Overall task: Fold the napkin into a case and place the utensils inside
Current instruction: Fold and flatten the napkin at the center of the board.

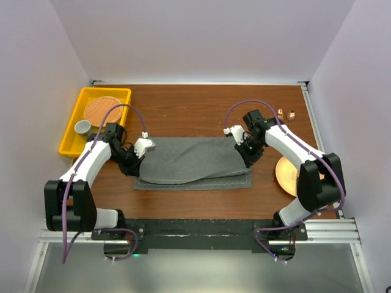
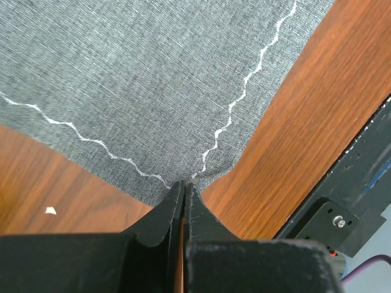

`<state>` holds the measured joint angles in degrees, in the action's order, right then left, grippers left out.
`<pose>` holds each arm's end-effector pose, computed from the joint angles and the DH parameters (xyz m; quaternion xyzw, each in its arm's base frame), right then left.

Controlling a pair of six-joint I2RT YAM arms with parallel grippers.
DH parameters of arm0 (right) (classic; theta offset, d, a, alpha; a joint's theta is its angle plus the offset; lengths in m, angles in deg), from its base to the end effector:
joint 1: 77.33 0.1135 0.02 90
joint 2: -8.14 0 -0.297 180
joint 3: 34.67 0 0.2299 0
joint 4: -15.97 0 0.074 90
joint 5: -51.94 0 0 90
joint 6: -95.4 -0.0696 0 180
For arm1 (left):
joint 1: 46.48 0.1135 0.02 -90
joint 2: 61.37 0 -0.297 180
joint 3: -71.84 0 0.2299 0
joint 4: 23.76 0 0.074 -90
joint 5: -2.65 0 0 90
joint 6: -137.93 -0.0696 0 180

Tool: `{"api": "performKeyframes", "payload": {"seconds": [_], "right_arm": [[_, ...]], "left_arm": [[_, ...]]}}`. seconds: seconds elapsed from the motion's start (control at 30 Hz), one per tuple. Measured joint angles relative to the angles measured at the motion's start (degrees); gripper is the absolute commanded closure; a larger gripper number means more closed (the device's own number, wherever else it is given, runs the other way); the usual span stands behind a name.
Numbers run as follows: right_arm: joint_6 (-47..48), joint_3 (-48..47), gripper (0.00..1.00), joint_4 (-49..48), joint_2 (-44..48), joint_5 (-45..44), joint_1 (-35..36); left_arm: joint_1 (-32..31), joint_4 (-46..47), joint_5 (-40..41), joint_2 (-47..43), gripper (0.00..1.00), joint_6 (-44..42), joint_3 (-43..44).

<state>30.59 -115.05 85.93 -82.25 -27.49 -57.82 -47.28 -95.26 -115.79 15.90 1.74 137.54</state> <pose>0.2533 0.1033 0.2303 -0.3846 0.9144 0.0873 0.0915 0.1956 -0.0359 0.2229 0.3994 0.8815 -0.2036 0.1487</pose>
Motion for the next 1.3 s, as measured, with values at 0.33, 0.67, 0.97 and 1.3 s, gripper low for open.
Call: {"api": "performKeyframes", "payload": {"seconds": [0.33,0.67,0.97,1.3], "right_arm": [[-0.3,1.2,1.0,-1.5,-3.8,0.9,0.0],[-0.5,2.6,1.0,-2.1,-4.2,0.9,0.5],[0.4,-1.5,1.0,0.4,-4.1,0.9,0.7],[0.5,-0.5,1.0,0.5,-4.1,0.9,0.7]], "left_arm": [[0.0,0.6,0.7,0.8,1.0,-0.3,-2.9],[0.0,2.5,1.1,1.8,1.0,-0.4,-5.5],[0.0,1.4,1.1,1.7,1.0,-0.5,-3.5],[0.0,1.6,1.2,1.7,1.0,-0.5,-3.8]]}}
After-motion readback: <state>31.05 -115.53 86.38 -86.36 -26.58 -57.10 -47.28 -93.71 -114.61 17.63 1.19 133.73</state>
